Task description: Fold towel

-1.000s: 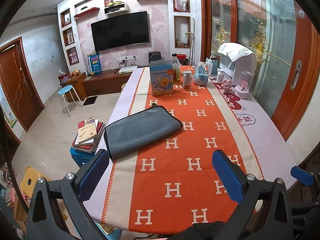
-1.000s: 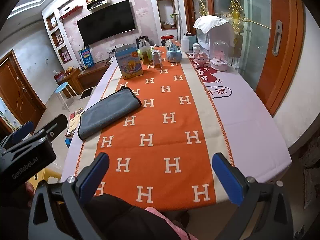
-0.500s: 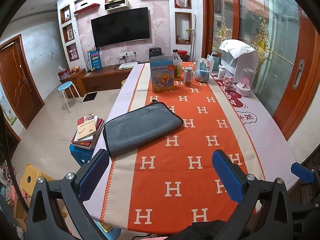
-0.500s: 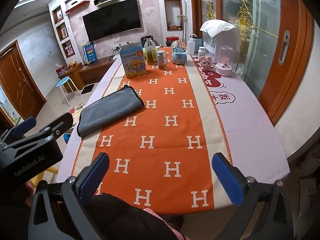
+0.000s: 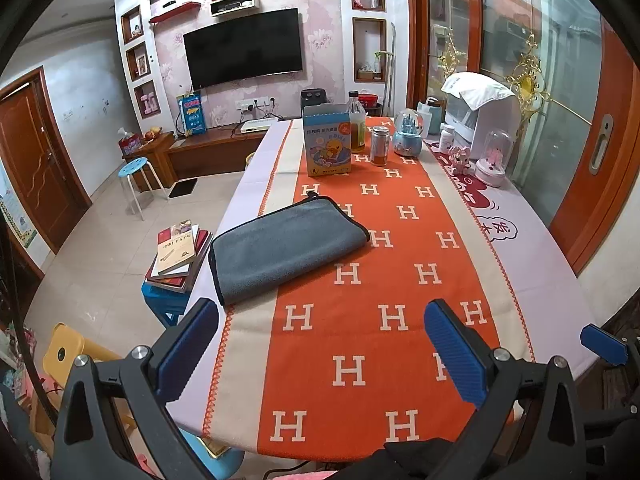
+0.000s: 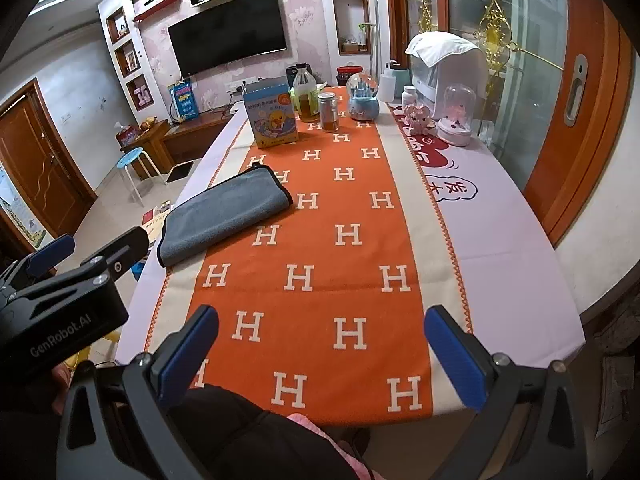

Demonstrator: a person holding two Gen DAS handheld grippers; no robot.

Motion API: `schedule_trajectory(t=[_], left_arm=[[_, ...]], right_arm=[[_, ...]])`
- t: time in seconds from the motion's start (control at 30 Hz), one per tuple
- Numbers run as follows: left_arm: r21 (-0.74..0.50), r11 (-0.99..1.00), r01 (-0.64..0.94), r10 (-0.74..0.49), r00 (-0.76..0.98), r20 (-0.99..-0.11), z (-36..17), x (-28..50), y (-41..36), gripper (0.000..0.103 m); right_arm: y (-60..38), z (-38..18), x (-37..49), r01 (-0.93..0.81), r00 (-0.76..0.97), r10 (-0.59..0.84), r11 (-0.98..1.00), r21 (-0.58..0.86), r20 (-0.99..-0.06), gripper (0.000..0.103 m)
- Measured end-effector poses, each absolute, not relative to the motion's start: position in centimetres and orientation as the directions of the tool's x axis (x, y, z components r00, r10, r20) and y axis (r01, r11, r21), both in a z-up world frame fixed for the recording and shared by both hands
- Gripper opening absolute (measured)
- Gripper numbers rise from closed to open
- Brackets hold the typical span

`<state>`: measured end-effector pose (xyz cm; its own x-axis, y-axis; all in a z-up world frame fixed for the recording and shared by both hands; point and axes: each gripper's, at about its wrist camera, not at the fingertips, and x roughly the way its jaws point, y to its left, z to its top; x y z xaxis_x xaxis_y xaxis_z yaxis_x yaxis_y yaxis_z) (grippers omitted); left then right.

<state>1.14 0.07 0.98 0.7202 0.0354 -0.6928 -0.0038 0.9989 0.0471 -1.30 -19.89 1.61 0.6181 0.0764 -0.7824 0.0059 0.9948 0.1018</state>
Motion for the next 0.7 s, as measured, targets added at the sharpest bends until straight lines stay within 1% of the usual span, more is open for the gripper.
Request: schedule_trajectory(t=[0.7], left_arm=[[0.05, 0.999, -0.008, 0.04, 0.718, -0.695, 0.81, 0.98, -0.01, 0.102]], right_arm=[[-20.03, 1.45, -1.76, 0.006, 0.613, 0.079, 0.994, 0.105, -0.786, 0.103]])
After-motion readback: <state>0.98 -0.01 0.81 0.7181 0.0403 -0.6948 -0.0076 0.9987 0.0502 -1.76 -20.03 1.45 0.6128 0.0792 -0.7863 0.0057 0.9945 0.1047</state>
